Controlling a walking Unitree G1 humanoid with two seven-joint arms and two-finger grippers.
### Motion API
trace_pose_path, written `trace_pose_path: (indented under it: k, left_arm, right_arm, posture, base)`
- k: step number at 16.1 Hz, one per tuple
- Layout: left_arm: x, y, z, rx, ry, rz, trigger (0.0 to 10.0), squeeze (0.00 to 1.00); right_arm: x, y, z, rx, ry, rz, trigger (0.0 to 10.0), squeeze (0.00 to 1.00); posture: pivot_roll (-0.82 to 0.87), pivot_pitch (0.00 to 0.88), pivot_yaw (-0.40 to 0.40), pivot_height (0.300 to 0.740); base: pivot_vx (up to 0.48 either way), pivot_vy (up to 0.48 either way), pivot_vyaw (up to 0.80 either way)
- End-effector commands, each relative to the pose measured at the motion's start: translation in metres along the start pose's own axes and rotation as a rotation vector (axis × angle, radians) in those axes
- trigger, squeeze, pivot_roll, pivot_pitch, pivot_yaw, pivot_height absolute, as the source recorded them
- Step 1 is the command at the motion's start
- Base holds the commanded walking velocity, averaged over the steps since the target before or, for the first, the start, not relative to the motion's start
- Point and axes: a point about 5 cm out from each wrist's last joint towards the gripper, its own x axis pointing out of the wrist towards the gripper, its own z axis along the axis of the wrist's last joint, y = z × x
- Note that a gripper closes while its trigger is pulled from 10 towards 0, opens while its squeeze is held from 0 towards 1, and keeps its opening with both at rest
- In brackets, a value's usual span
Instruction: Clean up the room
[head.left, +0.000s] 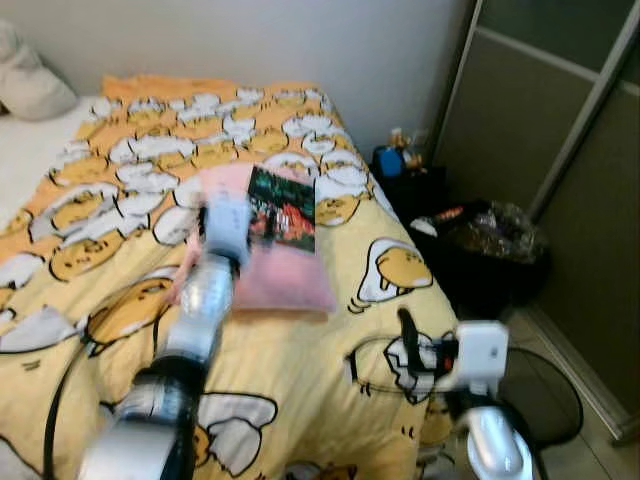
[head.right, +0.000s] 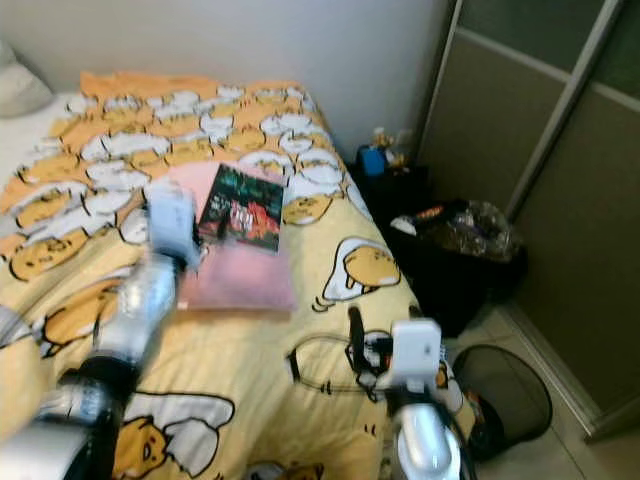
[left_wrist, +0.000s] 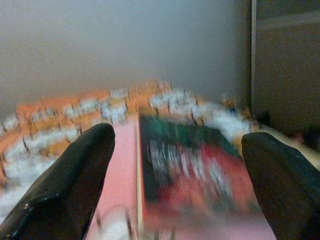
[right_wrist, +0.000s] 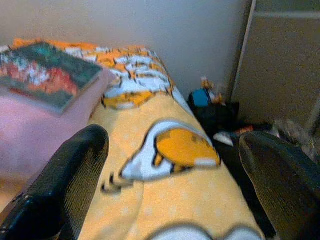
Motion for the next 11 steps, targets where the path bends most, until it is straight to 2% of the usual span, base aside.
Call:
trace_pose_path:
  k: [1, 2, 3, 4, 5, 7, 8, 10, 11]
  left_arm:
    - [0.006, 0.022, 0.022, -0.027, -0.054, 0.078, 10.0, 0.00]
    - [0.005, 0.027, 0.024, -0.045, -0.055, 0.094, 10.0, 0.00]
    - [0.004, 0.027, 0.029, -0.018, -0.081, 0.076, 10.0, 0.00]
    - [0.004, 0.025, 0.035, 0.079, -0.118, 0.046, 10.0, 0.00]
    - [0.010, 0.031, 0.041, 0.078, -0.125, 0.068, 10.0, 0.00]
    - [0.026, 0.034, 0.056, 0.048, -0.120, 0.088, 10.0, 0.00]
    - [0.036, 0.031, 0.061, 0.054, -0.098, 0.080, 10.0, 0.00]
    - [0.045, 0.026, 0.060, 0.026, -0.046, 0.073, 10.0, 0.00]
    - [0.048, 0.022, 0.058, 0.016, -0.009, 0.067, 10.0, 0.00]
  right_arm:
    - [0.006, 0.001, 0.004, 0.025, -0.004, 0.001, 10.0, 0.00]
    - [0.011, 0.003, 0.005, 0.037, -0.005, 0.012, 10.0, 0.00]
    - [0.018, 0.008, 0.005, 0.044, -0.005, 0.036, 10.0, 0.00]
    - [0.030, 0.012, 0.005, 0.041, -0.006, 0.062, 10.0, 0.00]
    - [0.034, 0.013, 0.007, 0.046, -0.012, 0.062, 10.0, 0.00]
    - [0.031, 0.020, 0.006, 0.058, -0.003, 0.074, 10.0, 0.00]
    - [0.027, 0.024, 0.003, 0.054, 0.008, 0.089, 10.0, 0.00]
    - [0.018, 0.025, -0.001, 0.058, 0.022, 0.099, 10.0, 0.00]
    - [0.008, 0.028, -0.001, 0.055, 0.030, 0.108, 10.0, 0.00]
  posture:
    - [-0.07, 0.041, 0.021, 0.740]
    - [-0.04, 0.036, 0.016, 0.740]
    - [-0.01, 0.032, 0.012, 0.740]
    - [0.02, 0.023, 0.004, 0.740]
    - [0.03, 0.022, 0.000, 0.740]
    - [0.01, 0.036, 0.000, 0.740]
    - [0.00, 0.043, 0.004, 0.740]
    - [-0.04, 0.087, 0.011, 0.740]
    - [-0.07, 0.124, 0.013, 0.740]
  base:
    - [0.000, 0.000, 0.00]
    - [0.000, 0.000, 0.00]
    - [0.000, 0.000, 0.00]
    - [0.000, 0.000, 0.00]
    - [0.000, 0.000, 0.00]
    - [0.000, 0.000, 0.00]
    - [0.000, 0.000, 0.00]
    - [0.000, 0.000, 0.00]
    - [0.000, 0.000, 0.00]
